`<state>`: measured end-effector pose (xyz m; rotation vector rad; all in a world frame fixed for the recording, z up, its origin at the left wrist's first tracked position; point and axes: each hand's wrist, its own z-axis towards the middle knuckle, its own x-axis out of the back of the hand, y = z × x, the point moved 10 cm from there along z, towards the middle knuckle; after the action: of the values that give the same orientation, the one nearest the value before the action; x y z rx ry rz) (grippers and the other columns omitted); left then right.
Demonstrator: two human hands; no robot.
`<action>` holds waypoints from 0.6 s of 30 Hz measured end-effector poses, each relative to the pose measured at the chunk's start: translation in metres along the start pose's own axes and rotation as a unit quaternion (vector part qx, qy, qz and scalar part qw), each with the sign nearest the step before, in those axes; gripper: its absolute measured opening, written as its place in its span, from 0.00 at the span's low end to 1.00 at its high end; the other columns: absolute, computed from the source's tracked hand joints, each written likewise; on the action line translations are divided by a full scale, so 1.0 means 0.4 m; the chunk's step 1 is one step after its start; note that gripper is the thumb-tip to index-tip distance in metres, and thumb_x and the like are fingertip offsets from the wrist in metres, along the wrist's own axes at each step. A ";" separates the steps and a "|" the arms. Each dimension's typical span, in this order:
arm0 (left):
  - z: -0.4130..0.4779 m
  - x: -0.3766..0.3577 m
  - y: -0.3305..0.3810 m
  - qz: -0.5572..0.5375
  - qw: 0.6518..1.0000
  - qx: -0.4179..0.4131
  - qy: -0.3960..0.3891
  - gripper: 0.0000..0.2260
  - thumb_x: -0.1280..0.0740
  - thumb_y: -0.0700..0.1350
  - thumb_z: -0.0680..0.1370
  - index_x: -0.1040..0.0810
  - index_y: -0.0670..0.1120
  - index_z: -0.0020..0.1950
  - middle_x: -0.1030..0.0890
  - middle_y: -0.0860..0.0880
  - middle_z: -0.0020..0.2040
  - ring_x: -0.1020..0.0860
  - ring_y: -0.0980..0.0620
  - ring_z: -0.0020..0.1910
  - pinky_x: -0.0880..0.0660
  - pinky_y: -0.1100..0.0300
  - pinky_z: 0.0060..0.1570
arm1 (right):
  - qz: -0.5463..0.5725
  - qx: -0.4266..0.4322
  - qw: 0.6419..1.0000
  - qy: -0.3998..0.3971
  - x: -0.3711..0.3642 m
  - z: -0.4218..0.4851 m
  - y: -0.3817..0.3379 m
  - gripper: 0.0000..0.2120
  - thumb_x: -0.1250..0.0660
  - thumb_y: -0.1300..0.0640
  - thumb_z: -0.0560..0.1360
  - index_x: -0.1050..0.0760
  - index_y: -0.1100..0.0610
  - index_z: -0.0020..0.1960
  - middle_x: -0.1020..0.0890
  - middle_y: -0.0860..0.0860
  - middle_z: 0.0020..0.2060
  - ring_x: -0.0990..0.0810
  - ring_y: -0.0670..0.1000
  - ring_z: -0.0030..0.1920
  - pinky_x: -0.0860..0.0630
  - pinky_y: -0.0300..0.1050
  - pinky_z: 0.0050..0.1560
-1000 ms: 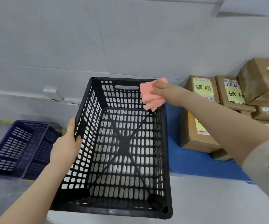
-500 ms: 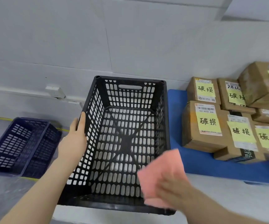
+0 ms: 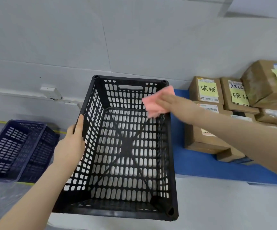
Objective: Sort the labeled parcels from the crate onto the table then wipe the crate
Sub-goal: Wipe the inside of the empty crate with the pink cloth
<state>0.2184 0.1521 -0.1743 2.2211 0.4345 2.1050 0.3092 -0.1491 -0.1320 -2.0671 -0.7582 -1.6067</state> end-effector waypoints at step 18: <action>-0.009 0.011 0.013 -0.041 0.999 0.007 -0.015 0.35 0.43 0.39 0.80 0.59 0.58 0.78 0.31 0.41 0.66 0.23 0.40 0.41 0.23 0.45 0.42 | 0.113 0.023 0.986 0.117 -0.180 -0.507 -0.459 0.24 0.57 0.54 0.84 0.22 0.49 0.63 0.27 0.53 0.68 0.43 0.55 0.75 0.43 0.46 0.72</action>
<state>0.2157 0.1476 -0.1688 2.1995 0.5308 2.0311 0.0269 -0.1460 -0.1523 -1.8160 -0.4563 -1.6483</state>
